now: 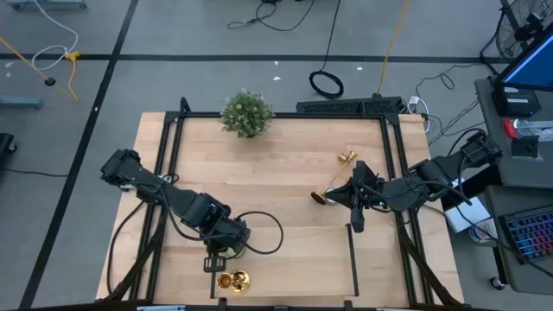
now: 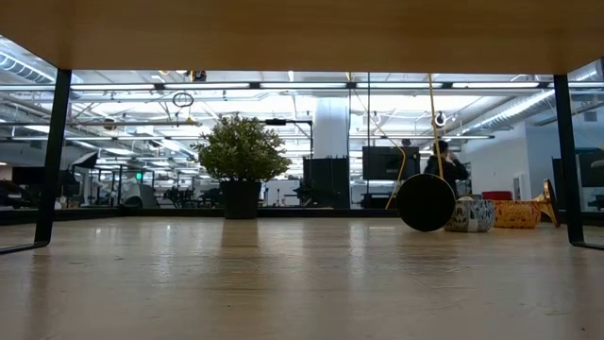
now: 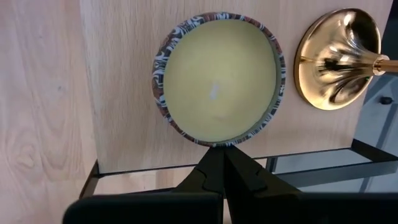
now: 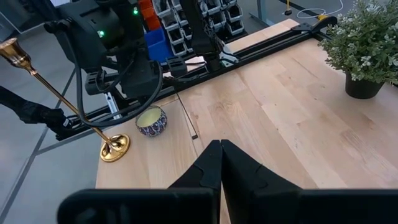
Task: Pick & Place candle stick holders
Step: Put the black patterned scented candle on the shelf, then put the left gold candle holder on the shelf
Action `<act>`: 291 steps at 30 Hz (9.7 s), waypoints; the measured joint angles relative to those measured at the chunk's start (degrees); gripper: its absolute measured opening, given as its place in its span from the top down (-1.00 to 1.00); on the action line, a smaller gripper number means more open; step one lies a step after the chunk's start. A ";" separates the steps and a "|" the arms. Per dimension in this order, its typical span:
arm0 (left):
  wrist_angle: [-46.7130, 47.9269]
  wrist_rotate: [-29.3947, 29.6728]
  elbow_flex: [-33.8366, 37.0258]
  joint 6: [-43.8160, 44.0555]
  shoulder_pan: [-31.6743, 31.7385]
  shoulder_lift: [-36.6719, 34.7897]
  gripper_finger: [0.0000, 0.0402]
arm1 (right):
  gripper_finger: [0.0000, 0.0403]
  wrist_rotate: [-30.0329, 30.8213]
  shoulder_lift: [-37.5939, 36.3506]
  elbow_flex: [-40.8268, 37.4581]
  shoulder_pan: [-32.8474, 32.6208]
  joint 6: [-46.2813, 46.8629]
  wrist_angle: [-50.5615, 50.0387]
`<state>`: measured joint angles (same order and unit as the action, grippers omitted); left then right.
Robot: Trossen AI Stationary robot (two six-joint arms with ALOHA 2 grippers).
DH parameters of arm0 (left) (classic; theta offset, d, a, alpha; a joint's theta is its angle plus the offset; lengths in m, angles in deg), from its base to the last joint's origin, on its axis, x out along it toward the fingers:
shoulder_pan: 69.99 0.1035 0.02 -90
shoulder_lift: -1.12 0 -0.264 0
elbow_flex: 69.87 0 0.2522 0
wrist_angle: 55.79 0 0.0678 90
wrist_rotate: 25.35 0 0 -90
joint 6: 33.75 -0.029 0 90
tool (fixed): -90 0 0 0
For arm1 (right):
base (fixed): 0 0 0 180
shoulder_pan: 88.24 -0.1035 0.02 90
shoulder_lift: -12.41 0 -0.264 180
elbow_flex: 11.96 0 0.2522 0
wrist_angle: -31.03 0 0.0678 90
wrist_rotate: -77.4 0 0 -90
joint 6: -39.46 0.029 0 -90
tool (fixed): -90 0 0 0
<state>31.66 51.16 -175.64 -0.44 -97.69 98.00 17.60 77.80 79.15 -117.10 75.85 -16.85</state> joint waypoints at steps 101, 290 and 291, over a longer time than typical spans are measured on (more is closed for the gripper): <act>-1.26 29.41 0.00 -12.55 12.66 -18.03 1.00 | 1.00 -0.04 2.03 0.00 3.25 1.39 10.98; -10.80 33.05 0.02 -10.23 19.82 -22.95 0.99 | 1.00 -26.28 0.94 -26.47 44.32 22.86 -8.05; -10.80 33.05 0.02 -10.32 19.83 -22.95 0.99 | 1.00 -25.59 0.38 -26.47 44.70 22.95 -10.22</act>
<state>20.86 84.21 -175.61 -10.76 -77.86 75.05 -8.00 78.18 52.68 -72.40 98.80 -27.07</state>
